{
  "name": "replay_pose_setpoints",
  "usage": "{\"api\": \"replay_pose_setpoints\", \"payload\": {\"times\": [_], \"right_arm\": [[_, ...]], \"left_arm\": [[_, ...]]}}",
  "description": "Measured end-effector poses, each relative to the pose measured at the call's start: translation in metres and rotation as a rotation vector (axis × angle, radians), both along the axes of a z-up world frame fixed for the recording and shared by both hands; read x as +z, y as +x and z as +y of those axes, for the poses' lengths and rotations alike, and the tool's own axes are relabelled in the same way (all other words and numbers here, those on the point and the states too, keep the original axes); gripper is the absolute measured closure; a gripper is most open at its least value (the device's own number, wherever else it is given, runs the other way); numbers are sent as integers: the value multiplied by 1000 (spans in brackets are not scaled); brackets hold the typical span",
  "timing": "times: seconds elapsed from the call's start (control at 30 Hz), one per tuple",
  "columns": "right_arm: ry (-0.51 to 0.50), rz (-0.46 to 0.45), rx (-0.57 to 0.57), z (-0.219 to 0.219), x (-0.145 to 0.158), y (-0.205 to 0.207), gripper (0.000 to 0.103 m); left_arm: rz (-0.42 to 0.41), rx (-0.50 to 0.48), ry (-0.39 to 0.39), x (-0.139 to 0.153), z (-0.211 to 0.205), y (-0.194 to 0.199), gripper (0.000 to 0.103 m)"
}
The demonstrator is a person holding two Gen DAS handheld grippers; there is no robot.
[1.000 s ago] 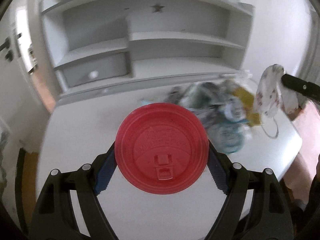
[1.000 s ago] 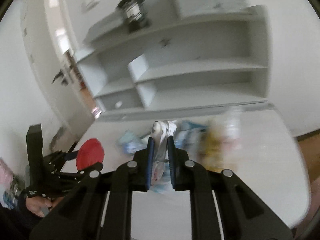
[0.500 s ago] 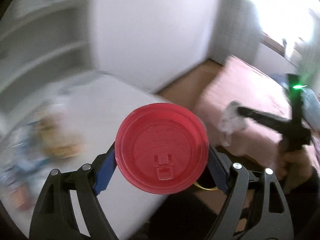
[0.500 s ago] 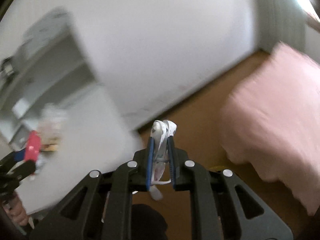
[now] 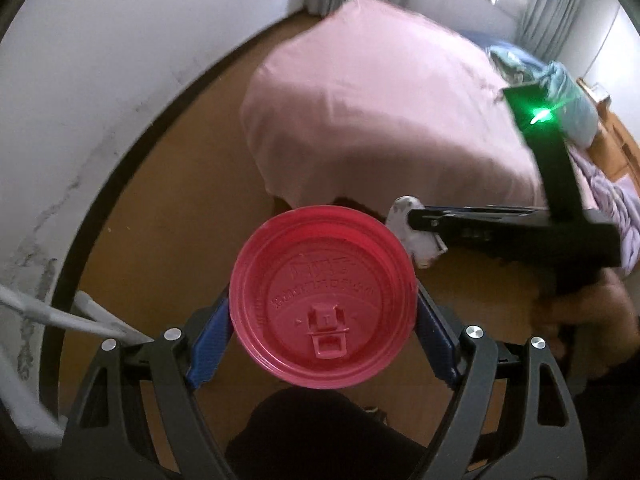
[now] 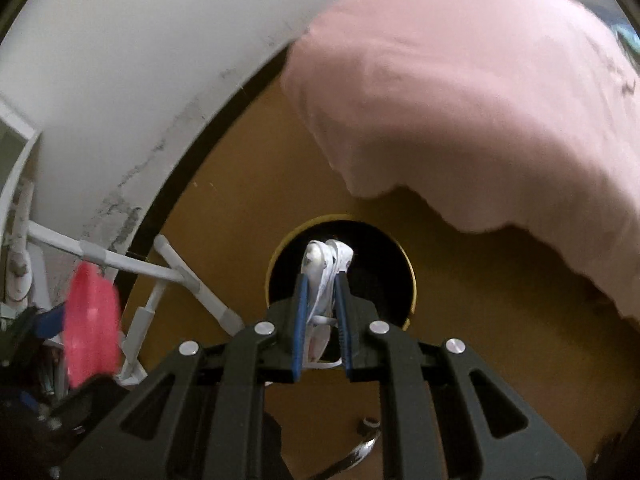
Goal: Collect trash
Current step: 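Carry both items to the black bin and open both grippers over it, then return to the desk and grasp the clear plastic bag with the right gripper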
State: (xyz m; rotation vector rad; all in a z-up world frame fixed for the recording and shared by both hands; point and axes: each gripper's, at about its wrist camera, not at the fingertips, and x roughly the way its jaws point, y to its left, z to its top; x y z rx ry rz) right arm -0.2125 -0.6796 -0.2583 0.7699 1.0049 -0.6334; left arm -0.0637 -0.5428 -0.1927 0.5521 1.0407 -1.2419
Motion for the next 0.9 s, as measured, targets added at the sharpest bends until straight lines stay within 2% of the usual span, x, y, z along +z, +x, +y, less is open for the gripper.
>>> {"api": "replay_pose_setpoints", "payload": {"times": [0.17,0.27,0.33,0.4,0.43,0.47,0.7,0.8,0.9], "right_arm": [[45,-12,-33,-10,-11,-5,88],[36,-13,-26,-9,-10,-4,88],[33,-18,-33,-9,-7,-4,87],[38,-28,-37,-10,-6,-5,66],[31,-33,-43,-11,-4,-4,39],[17,-36,-52,-11,-2,-5,30],[-15,-52,-70,-14,11,-9,28],[-51,-51,-65,-10,21,-7,26],[-145,-50,-43,3,46,-3,21]], "left_arm": [[38,-18,31,-27,-24,1,22],[39,-42,24,-21,-25,-10,22],[25,-50,19,-18,-26,-17,16],[11,-49,13,-15,-22,-18,11],[4,-46,10,-14,-21,-20,11],[2,-46,14,-13,-21,-19,11],[-9,-35,-9,5,-11,-20,11],[-17,-25,-35,27,6,-23,10],[-31,-11,-85,61,34,-30,7]]}}
